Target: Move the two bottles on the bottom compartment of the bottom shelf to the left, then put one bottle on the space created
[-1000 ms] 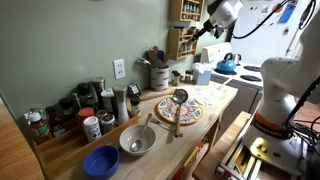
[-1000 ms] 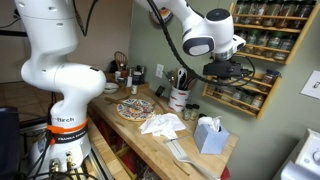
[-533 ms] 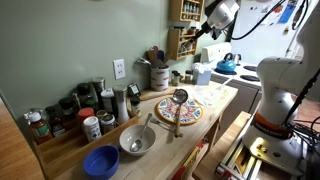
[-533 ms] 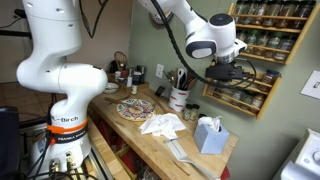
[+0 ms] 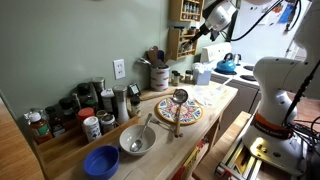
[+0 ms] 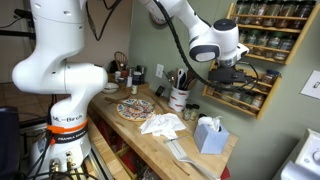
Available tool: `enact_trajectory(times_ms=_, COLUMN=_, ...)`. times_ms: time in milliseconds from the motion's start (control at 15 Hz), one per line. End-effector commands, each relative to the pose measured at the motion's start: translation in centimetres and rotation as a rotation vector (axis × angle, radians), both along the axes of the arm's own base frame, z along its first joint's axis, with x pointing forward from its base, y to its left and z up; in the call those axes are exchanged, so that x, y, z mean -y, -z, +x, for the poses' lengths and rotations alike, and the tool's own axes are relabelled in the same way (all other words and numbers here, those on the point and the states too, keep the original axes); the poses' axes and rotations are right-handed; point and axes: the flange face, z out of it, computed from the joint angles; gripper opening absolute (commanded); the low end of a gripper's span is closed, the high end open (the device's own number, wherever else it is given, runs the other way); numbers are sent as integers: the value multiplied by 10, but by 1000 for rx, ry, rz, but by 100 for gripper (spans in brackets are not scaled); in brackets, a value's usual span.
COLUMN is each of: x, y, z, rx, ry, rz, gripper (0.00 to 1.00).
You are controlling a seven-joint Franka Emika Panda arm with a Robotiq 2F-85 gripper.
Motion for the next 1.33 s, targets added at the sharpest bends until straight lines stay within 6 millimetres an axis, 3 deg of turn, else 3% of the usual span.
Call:
enact_trajectory(times_ms=0, x=10, y=3, z=13, rx=5, ry=-19, rz=6, gripper=31)
enact_trajectory(times_ms=733, x=18, y=15, z=51, rx=-7, ry=-53, rz=6, gripper=31)
enact_trajectory(times_ms=1267, x=23, y=20, z=64, rx=-88, ry=-67, rz=7, gripper=31)
